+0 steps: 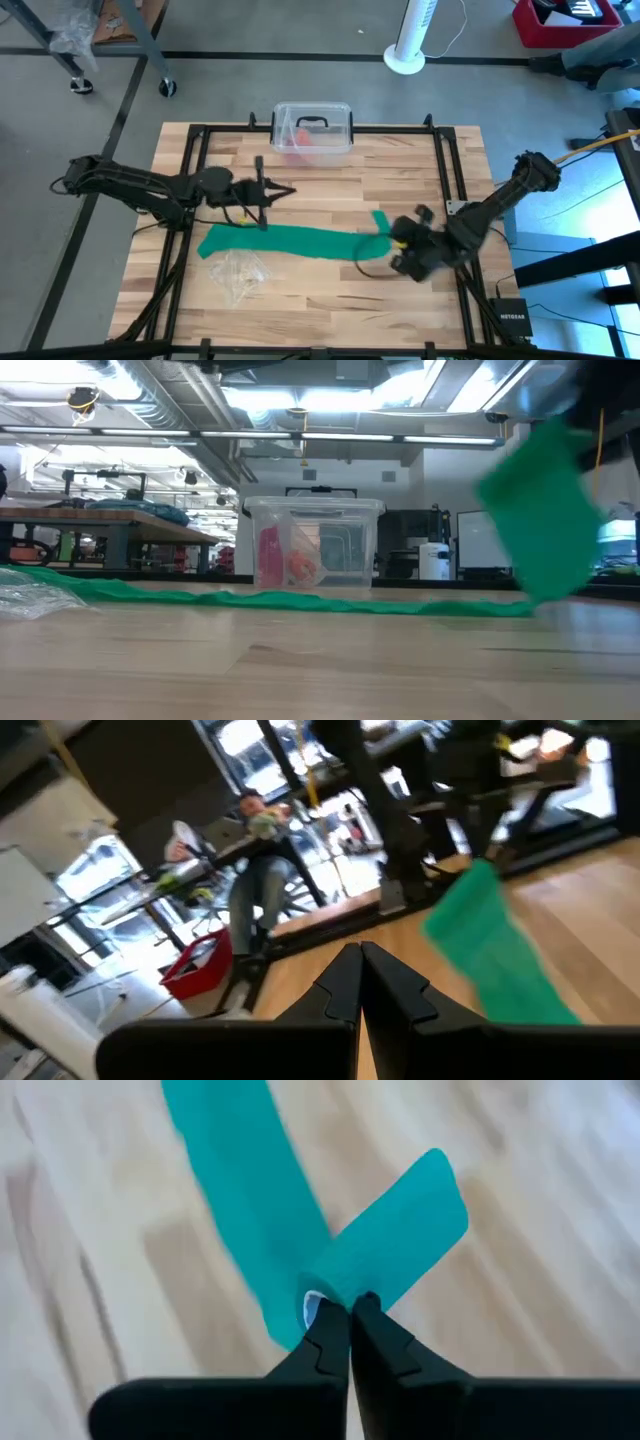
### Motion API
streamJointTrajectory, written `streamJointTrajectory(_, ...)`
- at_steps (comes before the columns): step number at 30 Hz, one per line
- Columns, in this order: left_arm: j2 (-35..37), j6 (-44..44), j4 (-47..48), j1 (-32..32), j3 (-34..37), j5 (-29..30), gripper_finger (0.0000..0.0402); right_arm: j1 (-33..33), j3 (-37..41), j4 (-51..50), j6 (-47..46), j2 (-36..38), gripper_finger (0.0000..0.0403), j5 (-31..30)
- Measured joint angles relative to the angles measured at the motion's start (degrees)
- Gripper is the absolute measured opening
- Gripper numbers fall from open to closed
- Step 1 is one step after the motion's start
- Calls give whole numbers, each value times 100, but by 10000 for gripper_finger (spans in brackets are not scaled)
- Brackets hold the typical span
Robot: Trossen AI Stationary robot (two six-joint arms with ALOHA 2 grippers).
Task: Roll bandage
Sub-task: Roll the green bandage
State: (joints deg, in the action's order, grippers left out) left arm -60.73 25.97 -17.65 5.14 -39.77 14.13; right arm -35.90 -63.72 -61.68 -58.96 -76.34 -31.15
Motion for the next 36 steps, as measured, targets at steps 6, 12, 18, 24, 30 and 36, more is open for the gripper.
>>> streamJointTrajectory(6, -921, 150, 488, 216, -605, -1, 1, 1025, 0, 1589, 2028, -206, 3, -280)
streamJointTrajectory(12, -1437, 129, 567, 241, -853, 55, 2, 1632, 0, 2426, 2936, -512, 3, -267)
streamJointTrajectory(18, -1684, -101, 715, 239, -920, 108, 41, 1868, 0, 3197, 3473, -929, 3, -87)
streamJointTrajectory(24, -1911, -153, 533, 239, -920, 117, 130, 1884, 0, 4064, 3974, -1266, 3, 79)
streamJointTrajectory(30, -2224, 144, 458, 239, -920, 115, 183, 1882, 0, 4232, 4129, -1363, 3, 137)
streamJointTrajectory(36, -2454, 380, 279, 239, -920, 113, 191, 1883, 2, 4456, 4270, -1404, 3, 281)
